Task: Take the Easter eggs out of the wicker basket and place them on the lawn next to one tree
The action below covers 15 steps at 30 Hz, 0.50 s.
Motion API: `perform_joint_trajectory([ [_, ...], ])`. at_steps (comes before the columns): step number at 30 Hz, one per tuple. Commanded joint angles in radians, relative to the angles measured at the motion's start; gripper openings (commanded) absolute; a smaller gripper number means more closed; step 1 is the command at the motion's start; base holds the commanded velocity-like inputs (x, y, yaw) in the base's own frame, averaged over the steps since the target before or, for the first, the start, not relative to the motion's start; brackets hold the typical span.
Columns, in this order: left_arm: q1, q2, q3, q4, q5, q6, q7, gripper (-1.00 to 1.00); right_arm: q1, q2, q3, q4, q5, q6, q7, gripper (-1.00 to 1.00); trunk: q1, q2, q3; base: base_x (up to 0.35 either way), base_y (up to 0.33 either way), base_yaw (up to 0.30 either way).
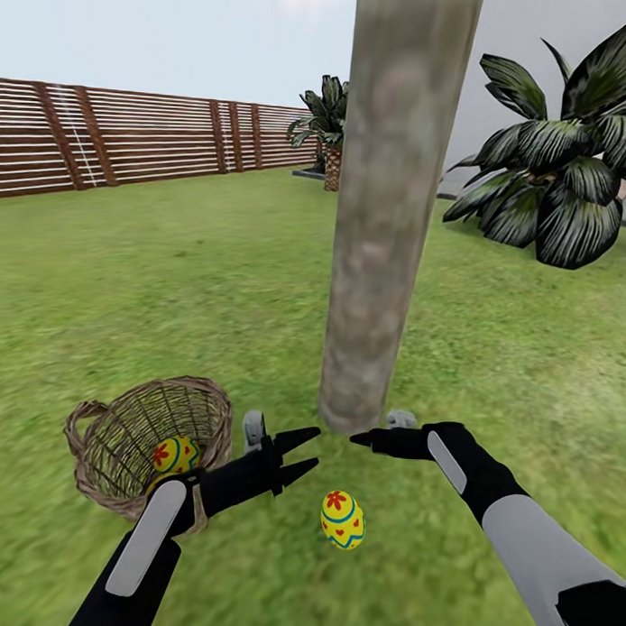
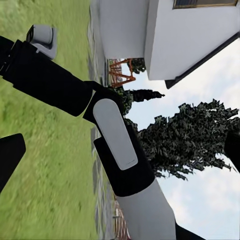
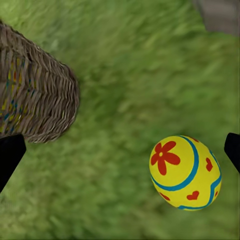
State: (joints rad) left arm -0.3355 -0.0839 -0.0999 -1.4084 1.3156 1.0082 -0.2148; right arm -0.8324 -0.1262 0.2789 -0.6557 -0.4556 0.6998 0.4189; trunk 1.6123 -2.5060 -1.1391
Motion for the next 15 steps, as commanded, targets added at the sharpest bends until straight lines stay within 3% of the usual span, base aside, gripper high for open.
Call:
perform_joint_trajectory([
  [1,0.0,0.0,0.001,0.0,-0.01,0.003,-0.009,1.0,-0.001,-0.001,0.003,-0.001,0.0,0.003,0.001,1.0,-0.001,0.0,0.003,0.0,0.0,0.0],
  [15,0.0,0.0,0.002,0.0,-0.009,0.003,-0.009,1.0,0.001,-0.001,0.003,-0.001,0.0,0.003,0.001,1.0,-0.007,0.003,0.057,0.0,0.0,0.0],
])
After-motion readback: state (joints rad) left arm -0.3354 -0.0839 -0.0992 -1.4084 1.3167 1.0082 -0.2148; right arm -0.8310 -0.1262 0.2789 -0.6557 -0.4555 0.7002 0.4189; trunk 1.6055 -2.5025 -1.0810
